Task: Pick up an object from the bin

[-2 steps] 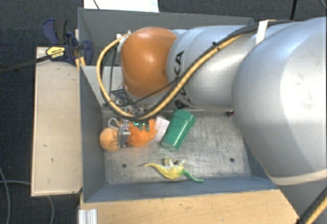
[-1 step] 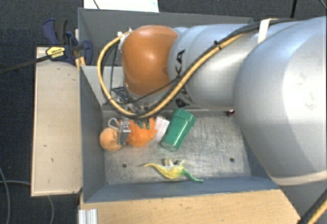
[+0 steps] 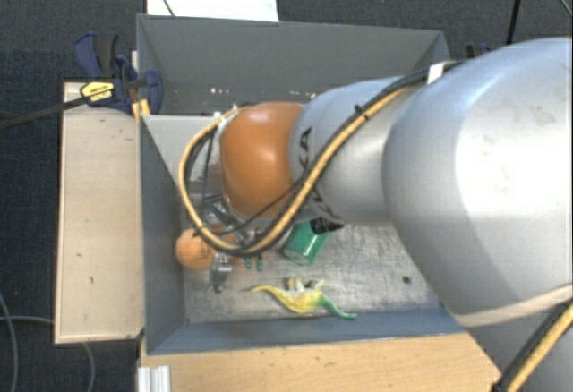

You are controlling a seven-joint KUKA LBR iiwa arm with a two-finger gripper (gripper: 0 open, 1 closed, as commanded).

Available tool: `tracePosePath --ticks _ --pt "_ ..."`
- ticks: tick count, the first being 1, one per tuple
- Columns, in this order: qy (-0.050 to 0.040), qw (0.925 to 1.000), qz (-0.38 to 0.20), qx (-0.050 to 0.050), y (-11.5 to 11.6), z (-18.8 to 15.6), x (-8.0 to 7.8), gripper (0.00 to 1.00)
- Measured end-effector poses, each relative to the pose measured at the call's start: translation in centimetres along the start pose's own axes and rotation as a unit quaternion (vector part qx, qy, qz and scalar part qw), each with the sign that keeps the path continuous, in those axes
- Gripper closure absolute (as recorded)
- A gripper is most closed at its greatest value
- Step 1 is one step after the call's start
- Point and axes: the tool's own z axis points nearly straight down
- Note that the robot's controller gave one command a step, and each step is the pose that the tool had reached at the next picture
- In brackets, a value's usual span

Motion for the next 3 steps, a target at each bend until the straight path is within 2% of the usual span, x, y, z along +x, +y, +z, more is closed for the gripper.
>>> tracePosePath --ticks 1,2,3 --pt "0.0030 0.9734 -0.229 0.005 0.8 1.4 -2.9 1.00" --pt "0.0032 0.9737 -0.228 0.005 0.8 1.4 -2.9 1.00" --pt "0.0055 0.9733 -0.229 0.002 0.5 -3.9 -2.2 1.00"
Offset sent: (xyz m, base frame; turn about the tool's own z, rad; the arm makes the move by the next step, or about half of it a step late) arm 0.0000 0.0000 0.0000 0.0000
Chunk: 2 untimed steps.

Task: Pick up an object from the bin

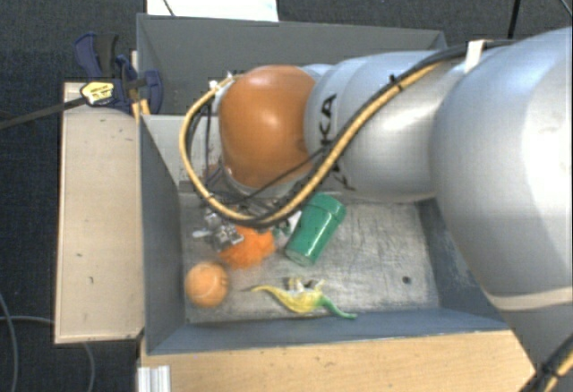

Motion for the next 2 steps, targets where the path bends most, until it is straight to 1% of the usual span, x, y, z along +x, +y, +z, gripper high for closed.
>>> tracePosePath --ticks 1,2 --pt "-0.0046 1.0000 -0.001 0.000 0.0 -5.5 -0.1 1.00" --pt "-0.0014 1.0000 -0.002 0.000 1.5 -11.1 -0.3 1.00"
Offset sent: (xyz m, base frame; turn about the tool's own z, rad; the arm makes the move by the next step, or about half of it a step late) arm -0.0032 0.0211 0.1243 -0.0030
